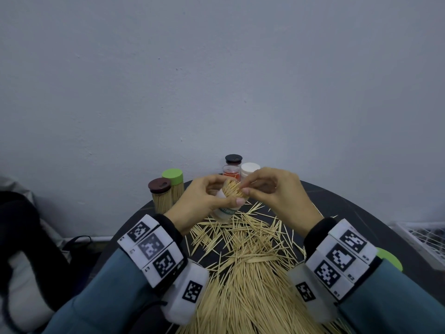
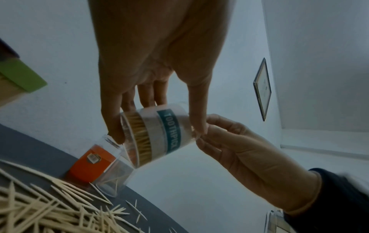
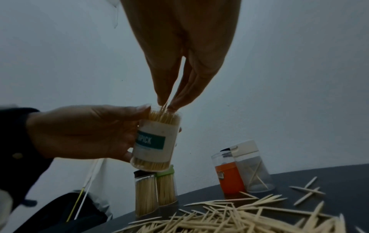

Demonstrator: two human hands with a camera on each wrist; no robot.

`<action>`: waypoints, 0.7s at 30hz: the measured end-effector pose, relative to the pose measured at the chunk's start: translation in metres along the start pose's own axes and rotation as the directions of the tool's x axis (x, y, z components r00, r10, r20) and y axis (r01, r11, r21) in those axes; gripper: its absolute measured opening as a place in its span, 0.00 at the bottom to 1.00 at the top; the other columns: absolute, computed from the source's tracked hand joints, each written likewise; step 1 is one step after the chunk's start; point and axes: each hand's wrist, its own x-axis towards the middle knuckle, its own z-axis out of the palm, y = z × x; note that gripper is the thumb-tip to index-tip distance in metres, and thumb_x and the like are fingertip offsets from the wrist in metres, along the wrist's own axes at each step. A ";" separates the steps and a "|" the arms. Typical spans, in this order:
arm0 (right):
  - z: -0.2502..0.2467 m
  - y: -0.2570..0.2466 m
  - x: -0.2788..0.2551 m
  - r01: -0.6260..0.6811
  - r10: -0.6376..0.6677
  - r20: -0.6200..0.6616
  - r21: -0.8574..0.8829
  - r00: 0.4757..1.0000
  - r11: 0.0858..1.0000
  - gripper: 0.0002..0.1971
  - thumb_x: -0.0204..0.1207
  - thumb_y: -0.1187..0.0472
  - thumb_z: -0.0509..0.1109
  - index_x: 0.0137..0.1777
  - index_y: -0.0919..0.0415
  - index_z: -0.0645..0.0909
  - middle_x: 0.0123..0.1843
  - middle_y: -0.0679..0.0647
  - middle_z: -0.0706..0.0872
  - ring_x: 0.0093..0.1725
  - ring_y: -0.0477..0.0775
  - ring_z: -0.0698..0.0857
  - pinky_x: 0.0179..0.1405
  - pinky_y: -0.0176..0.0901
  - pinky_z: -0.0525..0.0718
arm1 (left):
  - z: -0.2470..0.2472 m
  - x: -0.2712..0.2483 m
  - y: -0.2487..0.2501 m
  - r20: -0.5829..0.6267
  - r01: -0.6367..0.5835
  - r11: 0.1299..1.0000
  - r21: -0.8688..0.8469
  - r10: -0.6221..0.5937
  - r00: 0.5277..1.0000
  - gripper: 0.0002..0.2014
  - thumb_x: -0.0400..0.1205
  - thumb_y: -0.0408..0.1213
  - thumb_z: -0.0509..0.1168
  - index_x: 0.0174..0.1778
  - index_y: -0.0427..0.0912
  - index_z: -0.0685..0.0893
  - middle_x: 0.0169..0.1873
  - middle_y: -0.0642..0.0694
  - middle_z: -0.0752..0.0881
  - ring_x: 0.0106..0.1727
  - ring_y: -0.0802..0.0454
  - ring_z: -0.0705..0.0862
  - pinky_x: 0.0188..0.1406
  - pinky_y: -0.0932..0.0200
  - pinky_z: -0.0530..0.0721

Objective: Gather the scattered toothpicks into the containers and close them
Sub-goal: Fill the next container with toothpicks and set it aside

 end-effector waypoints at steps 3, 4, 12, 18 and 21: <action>-0.003 0.000 0.001 -0.001 0.002 0.016 -0.039 1.000 0.999 0.04 0.69 0.68 0.77 0.42 0.60 0.88 0.42 0.55 0.91 0.41 0.45 0.88 0.46 0.33 0.86 | -0.002 0.001 0.000 -0.003 -0.014 0.999 0.035 0.014 1.000 0.25 0.68 0.31 0.78 0.62 0.39 0.83 0.50 0.47 0.89 0.47 0.58 0.87 0.43 0.70 0.82; -0.003 -0.001 0.001 0.006 -0.005 0.017 -0.059 1.000 0.998 0.04 0.68 0.67 0.77 0.41 0.59 0.87 0.41 0.54 0.90 0.40 0.42 0.87 0.43 0.29 0.84 | -0.002 0.002 0.001 -0.004 -0.020 0.999 0.042 0.020 1.000 0.25 0.68 0.30 0.78 0.62 0.39 0.83 0.49 0.47 0.89 0.46 0.59 0.87 0.43 0.71 0.82; -0.001 0.004 0.000 0.018 -0.022 -0.027 -0.141 0.999 0.990 0.11 0.65 0.73 0.78 0.37 0.59 0.79 0.32 0.51 0.84 0.33 0.40 0.82 0.33 0.24 0.78 | 0.001 0.000 0.000 0.032 -0.061 0.984 0.165 0.056 0.998 0.26 0.65 0.31 0.81 0.60 0.41 0.83 0.48 0.48 0.89 0.51 0.53 0.87 0.56 0.59 0.84; -0.004 0.007 -0.001 -0.022 0.018 -0.043 -0.088 0.999 0.996 0.20 0.64 0.74 0.78 0.36 0.54 0.70 0.32 0.53 0.87 0.28 0.37 0.81 0.31 0.23 0.77 | 0.002 -0.002 0.002 0.102 -0.055 0.977 0.208 0.035 0.994 0.29 0.64 0.36 0.82 0.62 0.45 0.83 0.53 0.48 0.89 0.56 0.51 0.87 0.64 0.45 0.83; -0.005 0.006 -0.001 -0.070 0.071 0.039 -0.009 0.997 0.997 0.20 0.64 0.72 0.79 0.38 0.57 0.68 0.32 0.53 0.88 0.27 0.38 0.82 0.31 0.25 0.78 | 0.002 -0.002 0.001 0.081 -0.054 0.978 0.202 0.038 0.996 0.32 0.60 0.43 0.83 0.61 0.46 0.83 0.55 0.49 0.88 0.58 0.51 0.86 0.66 0.44 0.81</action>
